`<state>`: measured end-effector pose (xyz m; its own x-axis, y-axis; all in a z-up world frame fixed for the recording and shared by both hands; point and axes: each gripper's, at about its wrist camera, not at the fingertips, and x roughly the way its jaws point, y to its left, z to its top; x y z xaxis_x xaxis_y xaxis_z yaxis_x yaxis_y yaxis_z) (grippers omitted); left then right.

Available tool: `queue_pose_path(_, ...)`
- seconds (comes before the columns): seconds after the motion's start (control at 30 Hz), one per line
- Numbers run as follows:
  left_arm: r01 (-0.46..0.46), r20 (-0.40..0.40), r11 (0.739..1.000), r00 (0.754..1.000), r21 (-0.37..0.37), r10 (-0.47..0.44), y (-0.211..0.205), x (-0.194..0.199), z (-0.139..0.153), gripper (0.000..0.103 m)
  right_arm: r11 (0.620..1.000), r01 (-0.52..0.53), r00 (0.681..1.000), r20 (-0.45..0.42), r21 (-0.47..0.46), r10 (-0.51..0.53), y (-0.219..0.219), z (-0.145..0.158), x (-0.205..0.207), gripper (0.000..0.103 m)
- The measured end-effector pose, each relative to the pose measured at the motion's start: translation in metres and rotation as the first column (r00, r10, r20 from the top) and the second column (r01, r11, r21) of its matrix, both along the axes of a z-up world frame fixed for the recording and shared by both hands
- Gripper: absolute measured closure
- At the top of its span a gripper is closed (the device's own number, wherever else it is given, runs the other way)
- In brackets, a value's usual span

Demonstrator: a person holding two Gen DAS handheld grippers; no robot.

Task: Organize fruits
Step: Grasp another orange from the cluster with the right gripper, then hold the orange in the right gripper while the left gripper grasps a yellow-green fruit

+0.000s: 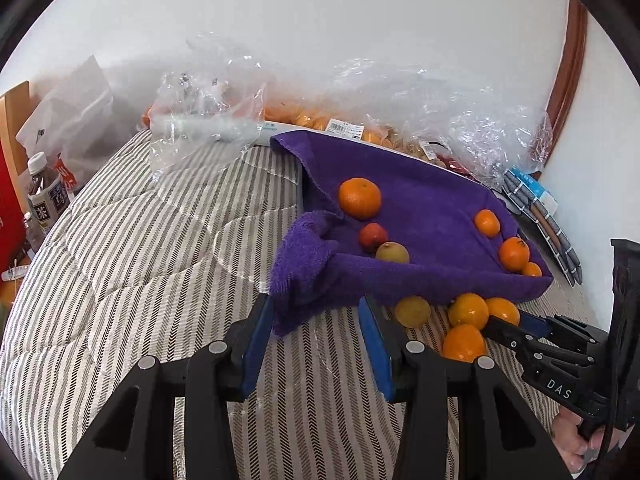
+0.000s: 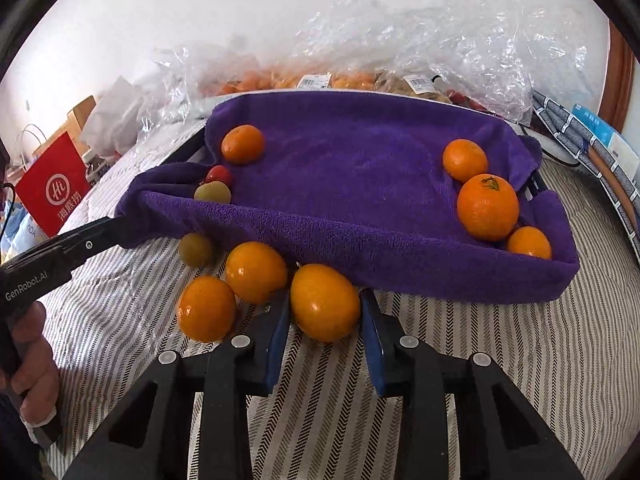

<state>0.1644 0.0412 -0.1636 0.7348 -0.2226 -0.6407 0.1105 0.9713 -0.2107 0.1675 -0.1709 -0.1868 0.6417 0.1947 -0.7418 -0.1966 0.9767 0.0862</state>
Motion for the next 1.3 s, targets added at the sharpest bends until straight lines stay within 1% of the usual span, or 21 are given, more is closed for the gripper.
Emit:
queue_pose_path(0.1, 0.041, 0.001, 0.999, 0.999, 0.001, -0.041, -0.006, -0.003, 0.000, 0.061, 1.000, 0.011, 1.000, 0.026, -0.005, -0.011, -0.008, 0.003, -0.008, 0.069)
queue_pose_path(0.2, 0.091, -0.030, 0.996, 0.995, -0.017, -0.091, -0.015, 0.000, -0.002, 0.061, 0.999, 0.041, 0.998, 0.040, -0.013, -0.040, -0.025, 0.005, -0.018, 0.069)
queue_pose_path(0.3, 0.130, -0.067, 0.991, 0.989, -0.037, -0.132, -0.028, 0.005, -0.005, 0.061, 0.997, 0.082, 0.995, 0.052, 0.004, -0.082, -0.046, 0.006, -0.026, 0.069)
queue_pose_path(0.37, 0.148, -0.085, 0.988, 0.985, -0.035, -0.150, -0.038, 0.009, -0.007, 0.061, 0.995, 0.102, 0.993, 0.060, 0.021, -0.103, -0.057, 0.007, -0.030, 0.069)
queue_pose_path(0.43, 0.147, -0.102, 0.989, 0.984, -0.013, -0.148, -0.048, 0.013, -0.010, 0.061, 0.992, 0.119, 0.991, 0.058, 0.041, -0.121, -0.066, 0.007, -0.033, 0.069)
queue_pose_path(0.53, 0.154, -0.125, 0.988, 0.980, -0.008, -0.154, -0.059, 0.021, -0.014, 0.061, 0.987, 0.127, 0.991, 0.040, 0.098, -0.131, -0.078, 0.005, -0.033, 0.069)
queue_pose_path(0.6, 0.151, -0.125, 0.988, 0.981, 0.010, -0.148, -0.065, 0.025, -0.014, 0.063, 0.986, 0.125, 0.991, 0.032, 0.107, -0.129, -0.079, 0.004, -0.032, 0.069)
queue_pose_path(0.63, 0.146, -0.130, 0.989, 0.981, 0.012, -0.143, -0.066, 0.028, -0.014, 0.066, 0.987, 0.123, 0.991, 0.032, 0.103, -0.127, -0.078, 0.005, -0.032, 0.069)
queue_pose_path(0.7, 0.131, -0.125, 0.991, 0.984, 0.026, -0.127, -0.070, 0.031, -0.015, 0.072, 0.989, 0.115, 0.992, 0.032, 0.092, -0.119, -0.076, 0.005, -0.031, 0.069)
queue_pose_path(0.73, 0.131, -0.122, 0.991, 0.984, 0.033, -0.126, -0.071, 0.031, -0.016, 0.078, 0.990, 0.113, 0.993, 0.026, 0.089, -0.115, -0.075, 0.004, -0.030, 0.069)
queue_pose_path(0.83, 0.150, -0.112, 0.988, 0.983, 0.023, -0.147, -0.070, 0.028, -0.015, 0.078, 0.990, 0.117, 0.993, 0.011, 0.082, -0.119, -0.074, 0.002, -0.028, 0.069)
queue_pose_path(0.93, 0.156, -0.092, 0.988, 0.984, 0.008, -0.155, -0.069, 0.028, -0.013, 0.078, 0.989, 0.118, 0.993, 0.017, 0.085, -0.120, -0.075, 0.001, -0.030, 0.069)
queue_pose_path(1.17, 0.127, -0.015, 0.992, 0.992, -0.022, -0.127, -0.057, 0.017, -0.003, 0.078, 0.983, 0.145, 0.988, 0.028, 0.114, -0.149, -0.082, 0.002, -0.032, 0.069)
queue_pose_path(1.3, 0.134, 0.016, 0.991, 0.991, -0.026, -0.133, -0.057, 0.012, 0.001, 0.078, 0.980, 0.154, 0.986, 0.047, 0.130, -0.161, -0.085, 0.004, -0.035, 0.069)
